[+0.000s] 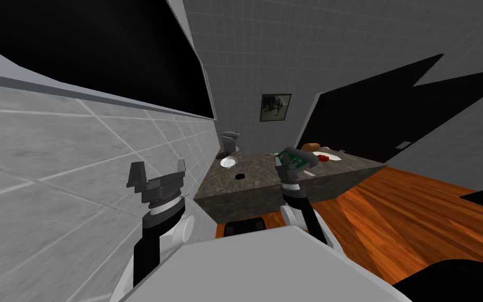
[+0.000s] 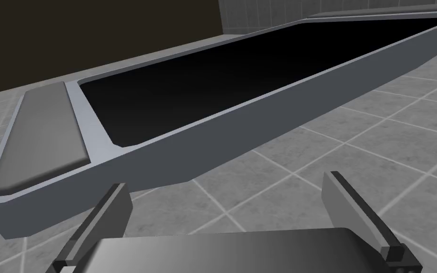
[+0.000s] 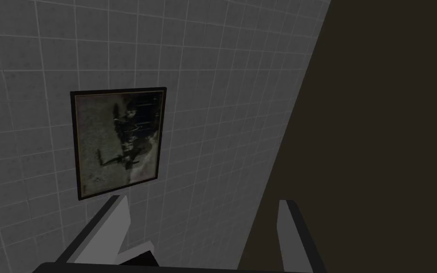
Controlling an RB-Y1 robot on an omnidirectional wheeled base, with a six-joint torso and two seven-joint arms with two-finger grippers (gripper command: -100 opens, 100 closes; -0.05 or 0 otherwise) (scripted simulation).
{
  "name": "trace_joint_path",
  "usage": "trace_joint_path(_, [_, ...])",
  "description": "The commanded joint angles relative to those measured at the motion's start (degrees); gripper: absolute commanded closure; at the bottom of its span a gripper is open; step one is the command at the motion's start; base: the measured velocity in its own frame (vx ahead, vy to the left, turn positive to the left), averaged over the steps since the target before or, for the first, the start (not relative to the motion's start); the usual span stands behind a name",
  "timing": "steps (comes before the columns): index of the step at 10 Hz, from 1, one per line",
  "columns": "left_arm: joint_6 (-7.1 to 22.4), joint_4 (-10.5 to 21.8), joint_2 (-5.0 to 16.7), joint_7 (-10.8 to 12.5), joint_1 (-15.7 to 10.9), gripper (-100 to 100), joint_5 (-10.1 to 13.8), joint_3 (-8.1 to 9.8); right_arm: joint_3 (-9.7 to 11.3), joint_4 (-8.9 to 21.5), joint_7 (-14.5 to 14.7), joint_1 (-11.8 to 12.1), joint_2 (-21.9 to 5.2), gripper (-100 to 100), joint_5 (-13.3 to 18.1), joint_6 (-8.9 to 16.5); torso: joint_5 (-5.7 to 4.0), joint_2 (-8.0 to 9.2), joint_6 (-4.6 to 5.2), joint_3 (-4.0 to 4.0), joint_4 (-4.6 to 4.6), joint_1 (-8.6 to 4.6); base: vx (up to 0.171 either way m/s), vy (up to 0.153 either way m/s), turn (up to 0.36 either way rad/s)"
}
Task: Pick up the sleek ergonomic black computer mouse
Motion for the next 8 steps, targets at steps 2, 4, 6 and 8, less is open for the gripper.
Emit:
trace_joint_path(2, [0.00,0.00,0.00,0.00,-0.01,0,0.00,0.00,-0.21,-0.20,-0.74,-0.05,-3.55,-100,1.36,-0.59,-0.01,0.06,-0.02,0.03,0.01,-0.04,-0.031,-0.014,0.127])
trace_joint_path(4, [0.00,0.00,0.00,0.00,-0.01,0,0.00,0.00,-0.61,-0.30,-1.92,0.00,-7.06,-100,3.42,-1.43,-0.02,0.18,-0.02,0.10,0.04,-0.11,-0.054,-0.029,0.168])
trace_joint_path(6, [0.00,0.00,0.00,0.00,0.00,0,0.00,0.00,-0.92,-0.32,-2.72,0.11,-9.89,-100,4.79,-1.96,-0.03,0.18,0.00,0.11,0.04,-0.14,-0.037,-0.025,0.121])
trace_joint_path(8, [0.00,0.00,0.00,0.00,-0.01,0,0.00,0.00,-1.30,-0.31,-3.68,0.28,-12.26,-100,6.38,-2.55,-0.03,0.14,-0.03,0.08,0.03,-0.13,-0.034,-0.027,0.188])
